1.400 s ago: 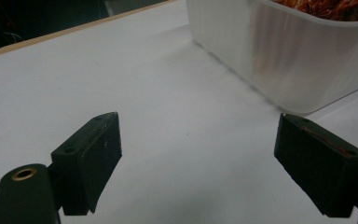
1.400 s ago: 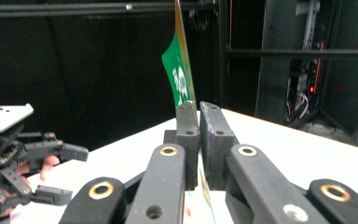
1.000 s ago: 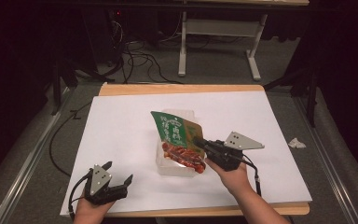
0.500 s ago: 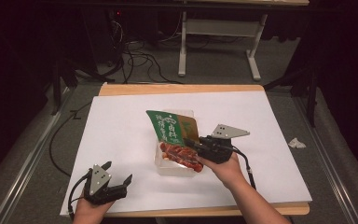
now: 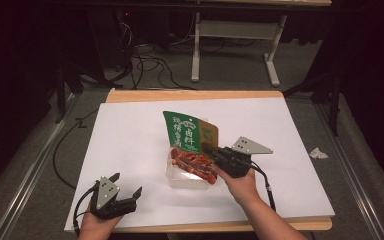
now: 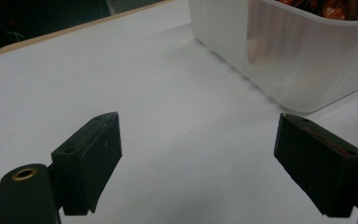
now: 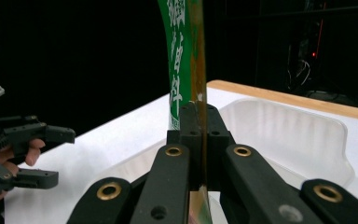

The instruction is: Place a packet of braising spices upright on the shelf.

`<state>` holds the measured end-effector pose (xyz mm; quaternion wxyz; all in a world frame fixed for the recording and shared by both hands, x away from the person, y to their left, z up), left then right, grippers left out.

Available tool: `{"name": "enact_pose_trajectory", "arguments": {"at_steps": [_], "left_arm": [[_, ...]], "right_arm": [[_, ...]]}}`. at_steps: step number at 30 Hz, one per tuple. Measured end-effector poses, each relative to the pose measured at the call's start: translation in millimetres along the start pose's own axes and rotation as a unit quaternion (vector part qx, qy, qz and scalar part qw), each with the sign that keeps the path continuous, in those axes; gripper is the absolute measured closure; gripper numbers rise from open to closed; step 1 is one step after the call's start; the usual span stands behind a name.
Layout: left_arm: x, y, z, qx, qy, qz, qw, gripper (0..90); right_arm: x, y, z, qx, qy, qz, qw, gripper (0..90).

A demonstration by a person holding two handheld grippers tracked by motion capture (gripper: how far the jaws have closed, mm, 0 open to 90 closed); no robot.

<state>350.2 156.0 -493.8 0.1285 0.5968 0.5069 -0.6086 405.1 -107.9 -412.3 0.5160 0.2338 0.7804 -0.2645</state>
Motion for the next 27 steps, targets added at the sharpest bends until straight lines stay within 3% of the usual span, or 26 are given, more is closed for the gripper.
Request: {"name": "enact_pose_trajectory", "arguments": {"at_steps": [7,18,27], "left_arm": [[-0.3,-0.4,-0.2,0.0,0.0,0.001,1.0,15.4],[-0.5,-1.1,-0.4,0.001,0.0,0.001,1.0,15.3],[-0.5,-0.9,0.3,0.001,0.001,0.001,1.0,15.4]], "right_arm": [[8.6,3.0,-1.3,0.015,-0.018,0.001,0.9997,90.0],[18.0,1.6,2.8,0.016,-0.009,0.0,0.9998,90.0],[26.2,-6.1,6.0,0.021,-0.02,-0.019,0.9994,90.0]]}}
Point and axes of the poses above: each handheld gripper's, and its own axes: y roughly forward along the jaws, x roughly out of its underside, z roughly to its right, the point moved 9 cm from there along y, roughly forward along the jaws, and after that the axes turned 9 degrees about y, right-handed, at the moved point
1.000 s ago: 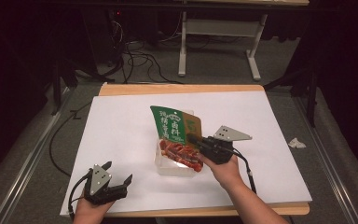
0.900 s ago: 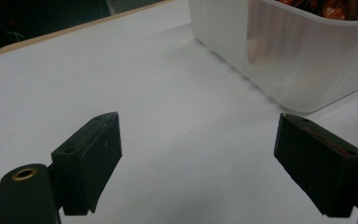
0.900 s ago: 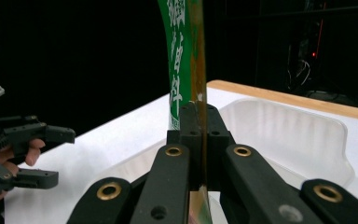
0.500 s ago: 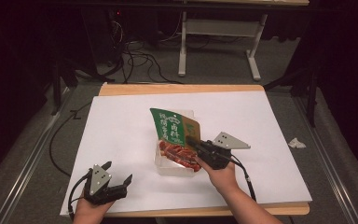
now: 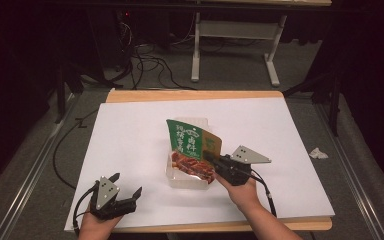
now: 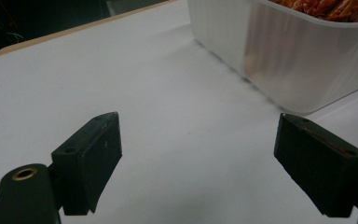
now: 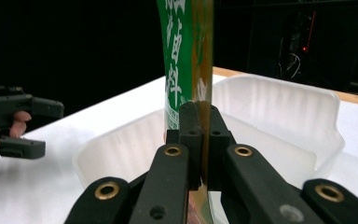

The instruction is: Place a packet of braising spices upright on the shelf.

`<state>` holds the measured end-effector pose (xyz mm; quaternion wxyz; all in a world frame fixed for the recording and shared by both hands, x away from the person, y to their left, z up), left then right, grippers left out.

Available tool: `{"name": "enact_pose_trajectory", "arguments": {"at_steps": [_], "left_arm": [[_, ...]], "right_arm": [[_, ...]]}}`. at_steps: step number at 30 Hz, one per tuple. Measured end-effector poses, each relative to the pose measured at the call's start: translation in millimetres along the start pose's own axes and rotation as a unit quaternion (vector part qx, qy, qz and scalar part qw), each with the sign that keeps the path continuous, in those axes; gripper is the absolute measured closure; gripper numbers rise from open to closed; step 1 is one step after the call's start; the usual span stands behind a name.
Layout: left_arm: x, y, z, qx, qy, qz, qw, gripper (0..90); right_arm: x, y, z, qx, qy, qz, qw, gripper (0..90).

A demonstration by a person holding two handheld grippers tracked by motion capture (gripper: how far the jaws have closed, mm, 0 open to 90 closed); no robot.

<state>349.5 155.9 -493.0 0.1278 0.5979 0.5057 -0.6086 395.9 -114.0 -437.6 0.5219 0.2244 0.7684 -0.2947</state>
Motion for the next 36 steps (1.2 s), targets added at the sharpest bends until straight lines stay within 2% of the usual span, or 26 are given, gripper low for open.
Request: {"name": "enact_pose_trajectory", "arguments": {"at_steps": [3,5,8,15,20,24,30,33,36], "left_arm": [[0.1,0.3,0.2,0.0,0.0,0.0,1.0,15.4],[0.0,0.3,0.4,0.0,0.001,-0.001,1.0,15.4],[-0.2,0.4,0.7,0.0,0.001,-0.001,1.0,15.4],[0.4,0.1,-0.4,0.0,-0.002,0.0,1.0,15.4],[0.4,0.1,0.0,0.001,-0.001,0.0,1.0,15.4],[0.1,0.9,0.6,0.001,-0.001,0.0,1.0,15.4],[0.2,1.0,1.1,0.002,-0.001,-0.001,1.0,15.4],[0.2,0.8,0.6,0.001,-0.002,0.0,1.0,15.4],[0.5,0.7,0.4,0.001,-0.002,0.0,1.0,15.4]], "right_arm": [[4.9,-3.7,5.3,0.01,0.005,-0.009,0.9999,90.0],[5.6,-5.7,7.2,0.009,0.012,-0.009,0.9998,90.0],[5.9,-5.9,6.0,0.009,0.0,-0.014,0.9999,86.7],[4.2,-7.7,4.2,0.0,-0.002,-0.026,0.9997,53.7],[3.9,-17.5,3.9,-0.012,-0.017,-0.035,0.9992,37.7],[5.4,-29.2,4.1,-0.021,-0.012,-0.042,0.9988,29.7],[2.0,-55.3,17.9,0.004,-0.012,-0.024,0.9996,25.3],[3.1,-72.8,30.5,0.021,-0.009,-0.019,0.9995,24.1],[6.1,-92.2,50.0,0.051,-0.008,-0.014,0.9986,23.4]]}}
Point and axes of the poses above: each handheld gripper's, and its own axes: y roughly forward along the jaws, x roughly out of its underside, z roughly to its right, the point moved 9 cm from there along y, roughly forward along the jaws, and after that the axes turned 9 degrees about y, right-handed, at the moved point
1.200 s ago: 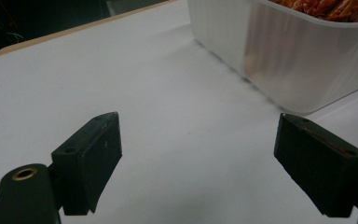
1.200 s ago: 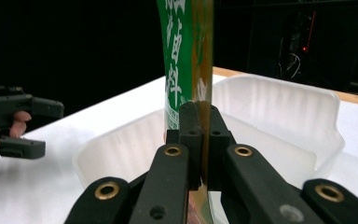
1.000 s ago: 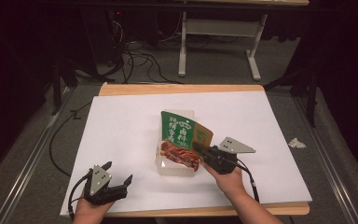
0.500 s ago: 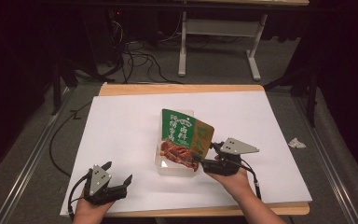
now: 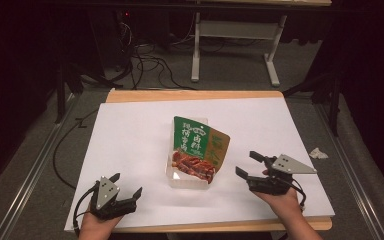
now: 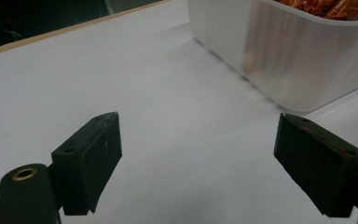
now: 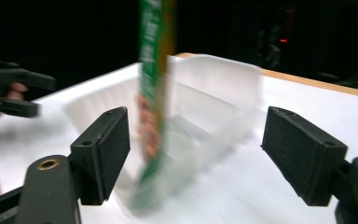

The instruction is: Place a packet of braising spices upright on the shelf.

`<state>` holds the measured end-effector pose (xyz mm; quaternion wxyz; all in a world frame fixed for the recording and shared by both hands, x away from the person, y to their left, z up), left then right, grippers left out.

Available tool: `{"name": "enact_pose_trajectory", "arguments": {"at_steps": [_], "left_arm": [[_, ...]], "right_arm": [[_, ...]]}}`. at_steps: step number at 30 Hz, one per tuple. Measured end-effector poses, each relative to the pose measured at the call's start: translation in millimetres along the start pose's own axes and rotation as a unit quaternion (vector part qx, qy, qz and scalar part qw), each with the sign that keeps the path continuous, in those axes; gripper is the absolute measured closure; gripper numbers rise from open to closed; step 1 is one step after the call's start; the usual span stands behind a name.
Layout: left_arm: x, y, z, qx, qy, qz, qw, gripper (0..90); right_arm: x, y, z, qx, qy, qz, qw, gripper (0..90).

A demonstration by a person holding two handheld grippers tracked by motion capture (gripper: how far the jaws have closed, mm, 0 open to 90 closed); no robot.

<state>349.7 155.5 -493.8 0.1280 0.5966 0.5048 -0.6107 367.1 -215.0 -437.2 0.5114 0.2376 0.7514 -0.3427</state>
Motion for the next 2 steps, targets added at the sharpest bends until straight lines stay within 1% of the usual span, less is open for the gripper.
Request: {"name": "enact_pose_trajectory", "arguments": {"at_steps": [2], "left_arm": [[-0.3,0.1,-0.1,0.0,0.0,0.0,1.0,15.4]], "right_arm": [[4.0,-7.9,16.4,0.022,0.009,-0.001,0.9997,23.3]]}}
Point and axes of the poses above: each handheld gripper's, and its own axes: y roughly forward along the jaws, x roughly out of its underside, z roughly to its right, the point moved 9 cm from there along y, roughly forward along the jaws, and after that the axes turned 9 degrees about y, right-handed, at the moved point
